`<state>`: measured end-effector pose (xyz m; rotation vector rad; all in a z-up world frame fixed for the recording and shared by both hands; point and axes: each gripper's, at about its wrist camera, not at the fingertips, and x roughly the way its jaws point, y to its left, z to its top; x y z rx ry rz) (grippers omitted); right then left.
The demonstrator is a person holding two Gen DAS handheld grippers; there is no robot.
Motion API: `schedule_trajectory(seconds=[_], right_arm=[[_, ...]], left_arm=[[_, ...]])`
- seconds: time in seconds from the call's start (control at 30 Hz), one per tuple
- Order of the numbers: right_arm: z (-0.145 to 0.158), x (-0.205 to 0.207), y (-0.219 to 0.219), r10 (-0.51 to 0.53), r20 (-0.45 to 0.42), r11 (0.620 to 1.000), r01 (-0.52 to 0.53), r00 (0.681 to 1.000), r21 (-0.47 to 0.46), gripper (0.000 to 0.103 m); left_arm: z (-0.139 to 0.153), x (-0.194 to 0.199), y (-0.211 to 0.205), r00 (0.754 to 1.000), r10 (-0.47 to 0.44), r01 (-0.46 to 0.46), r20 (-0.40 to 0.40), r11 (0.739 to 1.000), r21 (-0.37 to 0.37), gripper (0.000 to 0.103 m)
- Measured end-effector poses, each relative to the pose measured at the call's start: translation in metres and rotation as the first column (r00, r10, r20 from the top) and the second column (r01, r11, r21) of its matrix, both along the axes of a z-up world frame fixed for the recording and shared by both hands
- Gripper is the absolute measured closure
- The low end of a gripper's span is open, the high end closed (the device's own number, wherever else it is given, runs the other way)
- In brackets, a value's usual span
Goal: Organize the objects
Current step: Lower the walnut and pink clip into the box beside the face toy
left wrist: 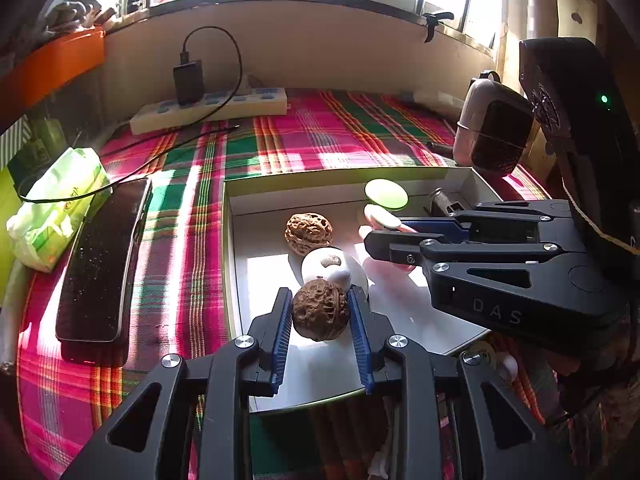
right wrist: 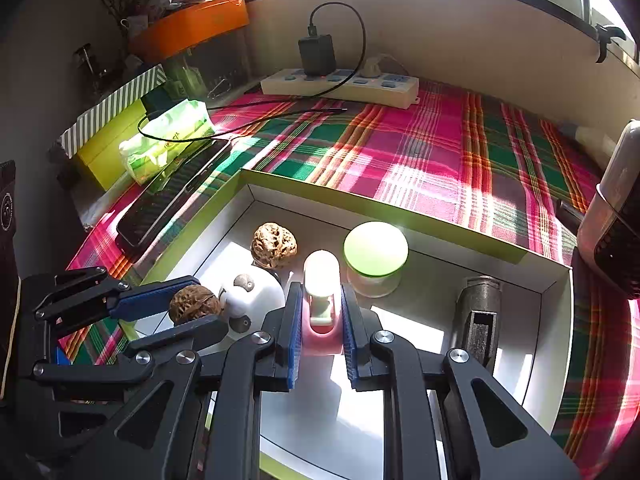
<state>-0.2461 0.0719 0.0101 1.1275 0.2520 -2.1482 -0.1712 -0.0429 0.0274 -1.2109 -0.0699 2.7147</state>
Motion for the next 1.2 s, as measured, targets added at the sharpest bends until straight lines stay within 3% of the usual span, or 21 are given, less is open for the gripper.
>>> schedule_trajectory(seconds=[1.2], right_arm=[[-0.009, -0.012, -0.006, 0.004, 0.014, 1.0, -0.004, 1.0, 0.01, 0.085]], left_arm=[[-0.007, -0.005, 0.005, 1.0, 0.001, -0.001, 0.007, 0.999, -0.034, 0.076]])
